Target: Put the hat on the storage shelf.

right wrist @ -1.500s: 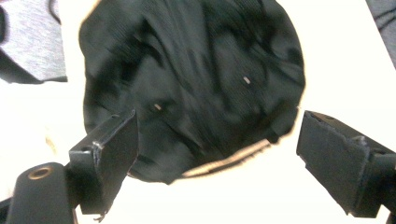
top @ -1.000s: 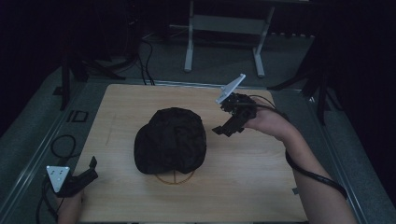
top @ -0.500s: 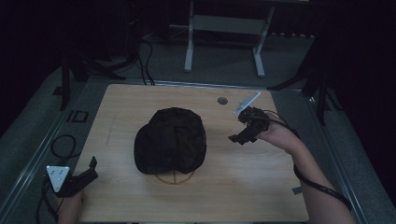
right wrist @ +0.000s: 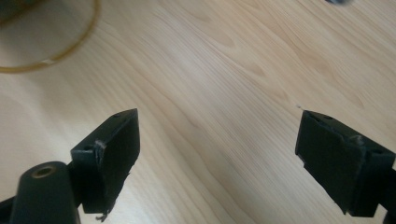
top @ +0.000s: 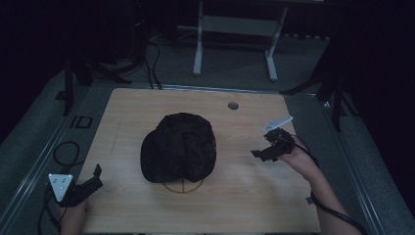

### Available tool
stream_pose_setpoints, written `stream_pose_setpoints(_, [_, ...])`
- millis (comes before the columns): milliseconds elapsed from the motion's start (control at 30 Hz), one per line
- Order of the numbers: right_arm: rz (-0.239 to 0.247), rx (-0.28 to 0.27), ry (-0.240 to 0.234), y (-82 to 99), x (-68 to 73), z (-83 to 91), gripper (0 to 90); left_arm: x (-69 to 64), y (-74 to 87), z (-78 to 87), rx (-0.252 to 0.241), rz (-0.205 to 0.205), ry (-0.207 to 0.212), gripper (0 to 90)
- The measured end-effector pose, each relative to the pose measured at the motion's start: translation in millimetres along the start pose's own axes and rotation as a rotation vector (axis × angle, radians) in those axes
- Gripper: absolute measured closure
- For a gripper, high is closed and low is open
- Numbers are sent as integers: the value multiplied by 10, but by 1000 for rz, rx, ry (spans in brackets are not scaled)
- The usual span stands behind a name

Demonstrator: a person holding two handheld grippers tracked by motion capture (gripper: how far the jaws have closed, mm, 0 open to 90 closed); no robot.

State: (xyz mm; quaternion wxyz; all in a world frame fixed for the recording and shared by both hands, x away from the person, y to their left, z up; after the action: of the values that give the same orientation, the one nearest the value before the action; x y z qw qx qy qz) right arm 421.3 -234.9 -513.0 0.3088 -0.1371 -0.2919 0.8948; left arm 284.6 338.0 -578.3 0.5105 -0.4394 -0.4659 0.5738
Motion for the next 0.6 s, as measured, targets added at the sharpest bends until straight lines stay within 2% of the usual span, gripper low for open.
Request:
stream_pose_setpoints(67, [-32,-7,7,117,-37,-24,137,-1,0,1,-1,-2,0,18])
stream_pose_setpoints(133, [-44,-13,12,171,-56,-33,137,-2,0,1,-1,-2,0,18])
stream_pose_setpoints(167, [-67,-23,22,258,-85,-45,137,-2,0,2,-1,-3,-1,18])
stream_pose_setpoints(433, [-159,-68,81,635,-192,-81,133,-3,-1,2,-2,-4,-2,18])
stream_pose_setpoints(533, [-194,-97,116,764,-228,-85,131,-3,0,1,-1,-4,-3,18])
stream_pose_setpoints(600, [-209,-121,158,836,-251,-75,130,-3,0,2,-2,-5,-3,18])
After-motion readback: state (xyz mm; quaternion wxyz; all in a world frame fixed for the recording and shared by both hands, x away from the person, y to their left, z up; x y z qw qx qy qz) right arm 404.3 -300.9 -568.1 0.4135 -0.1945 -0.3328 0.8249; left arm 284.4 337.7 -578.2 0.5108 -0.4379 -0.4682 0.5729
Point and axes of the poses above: each handheld gripper's, and its own axes: z roughly backward along the jaws, y roughly out of its underside, x roughly to its left, the point moved 7 cm from there along -z, roughly forward along the jaws, and after that the axes turned 2 degrees about -x, right-handed, at the moved point
